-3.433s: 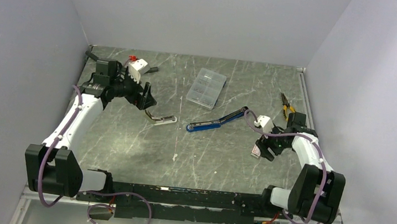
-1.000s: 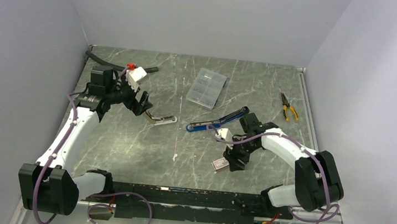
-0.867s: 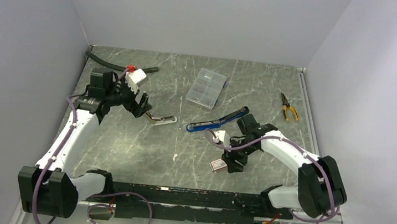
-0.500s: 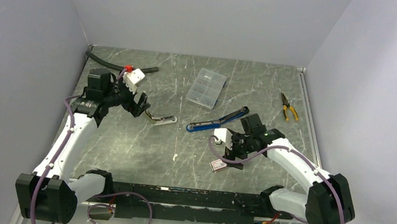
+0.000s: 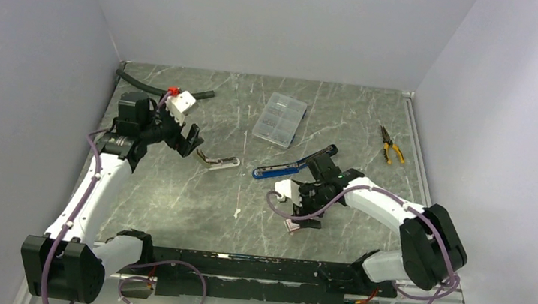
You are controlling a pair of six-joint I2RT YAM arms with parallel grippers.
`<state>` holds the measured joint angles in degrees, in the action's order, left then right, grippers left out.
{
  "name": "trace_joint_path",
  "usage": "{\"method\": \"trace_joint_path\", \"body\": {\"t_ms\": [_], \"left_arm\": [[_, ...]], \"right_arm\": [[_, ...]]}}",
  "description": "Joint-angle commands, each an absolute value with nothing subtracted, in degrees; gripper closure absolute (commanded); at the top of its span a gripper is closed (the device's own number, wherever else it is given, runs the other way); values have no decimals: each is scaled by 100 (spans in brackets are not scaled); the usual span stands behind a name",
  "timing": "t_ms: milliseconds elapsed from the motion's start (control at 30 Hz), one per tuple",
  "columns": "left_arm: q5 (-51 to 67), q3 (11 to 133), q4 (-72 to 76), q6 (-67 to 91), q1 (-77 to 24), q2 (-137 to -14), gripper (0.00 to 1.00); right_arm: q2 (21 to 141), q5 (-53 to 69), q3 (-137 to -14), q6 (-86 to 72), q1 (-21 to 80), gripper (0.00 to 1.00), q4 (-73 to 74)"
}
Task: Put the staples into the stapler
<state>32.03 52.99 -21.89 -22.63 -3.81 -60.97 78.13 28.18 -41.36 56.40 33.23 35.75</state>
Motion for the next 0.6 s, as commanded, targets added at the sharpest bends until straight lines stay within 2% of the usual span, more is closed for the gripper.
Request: {"method": "trace_joint_path", "body": {"t_ms": [0, 300, 567], "left_arm": [[3197, 5449, -2001, -2186, -364, -6200, 5], [3167, 5951, -2360, -2041, -369, -6705, 5], [3355, 5956, -2346, -1975, -370, -6793, 5]], "right_arm": [[8003, 2633, -4018, 5680, 3551, 23, 3210], [8092, 2555, -3886, 5708, 3813, 33, 3214], [7940, 2595, -4046, 5647, 3824, 33, 3422]]}}
